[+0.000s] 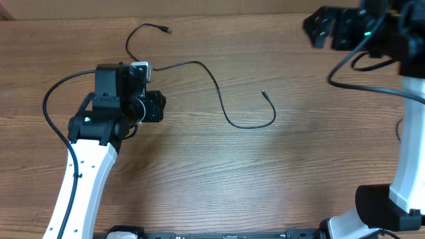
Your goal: Untangle cables
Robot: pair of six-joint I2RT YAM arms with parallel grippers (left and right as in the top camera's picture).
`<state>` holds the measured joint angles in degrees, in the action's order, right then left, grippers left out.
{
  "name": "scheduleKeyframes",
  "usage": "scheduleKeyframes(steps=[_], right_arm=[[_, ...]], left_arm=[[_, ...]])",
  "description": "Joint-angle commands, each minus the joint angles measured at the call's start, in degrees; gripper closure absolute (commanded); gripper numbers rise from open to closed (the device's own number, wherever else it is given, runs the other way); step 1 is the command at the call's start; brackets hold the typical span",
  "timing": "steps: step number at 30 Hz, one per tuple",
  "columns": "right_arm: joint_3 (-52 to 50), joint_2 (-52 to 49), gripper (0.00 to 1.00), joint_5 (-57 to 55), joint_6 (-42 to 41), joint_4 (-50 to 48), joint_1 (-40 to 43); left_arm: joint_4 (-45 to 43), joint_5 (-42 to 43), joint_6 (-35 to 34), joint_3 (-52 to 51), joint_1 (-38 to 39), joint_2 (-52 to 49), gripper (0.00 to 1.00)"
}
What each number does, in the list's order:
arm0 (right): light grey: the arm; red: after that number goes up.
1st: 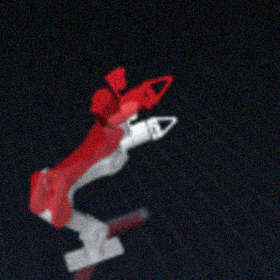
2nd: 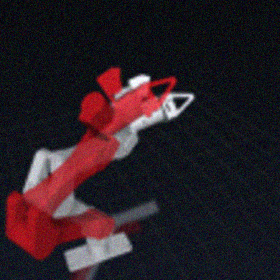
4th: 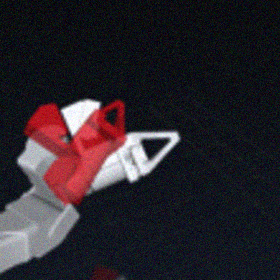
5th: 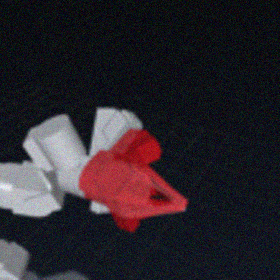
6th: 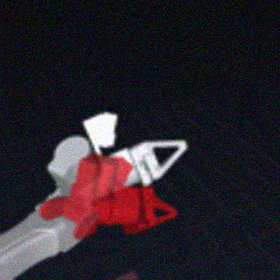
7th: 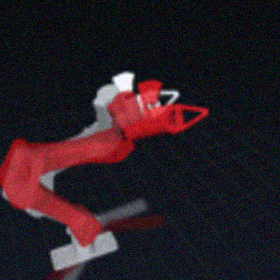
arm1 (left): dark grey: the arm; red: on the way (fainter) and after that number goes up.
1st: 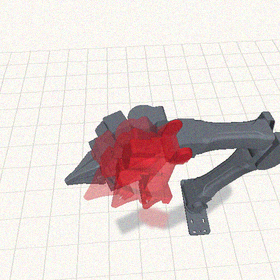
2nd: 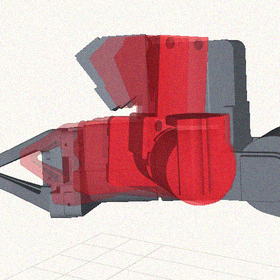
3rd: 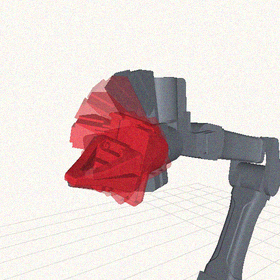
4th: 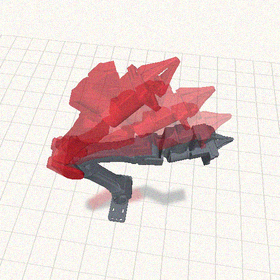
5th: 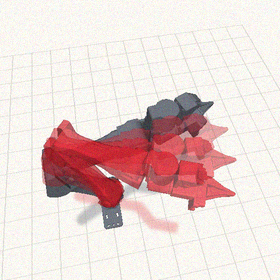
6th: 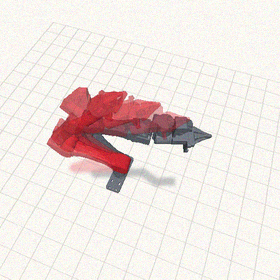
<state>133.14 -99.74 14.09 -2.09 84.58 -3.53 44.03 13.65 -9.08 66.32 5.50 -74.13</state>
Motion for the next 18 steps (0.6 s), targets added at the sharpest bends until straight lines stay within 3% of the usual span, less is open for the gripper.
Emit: scheduleKeyframes(steps=[1,6,9,13,18], right_arm=[[-9.1,-0.2,0.00,-1.0,0.7,-2.1,-2.7],[-27.5,-0.3,0.00,-0.9,0.6,-14.9,-7.8],[-35.2,-0.4,0.15,-0.5,0.6,-22.3,-10.2],[-43.0,-2.4,0.09,0.6,0.6,-29.6,-12.2],[-45.5,-7.3,0.09,2.7,0.7,-32.3,-13.2]], left_arm=[[-0.8,6.8,-0.8,-0.3,-0.6,2.5,0.58],[-0.2,7.1,-0.8,-0.3,-0.6,4.6,0.57],[0.3,8.6,-0.8,-0.3,-0.6,5.5,0.57],[0.3,11.3,-0.8,-0.3,-0.6,6.5,0.55],[0.3,13.6,-0.8,-0.3,-0.6,6.8,0.54]])
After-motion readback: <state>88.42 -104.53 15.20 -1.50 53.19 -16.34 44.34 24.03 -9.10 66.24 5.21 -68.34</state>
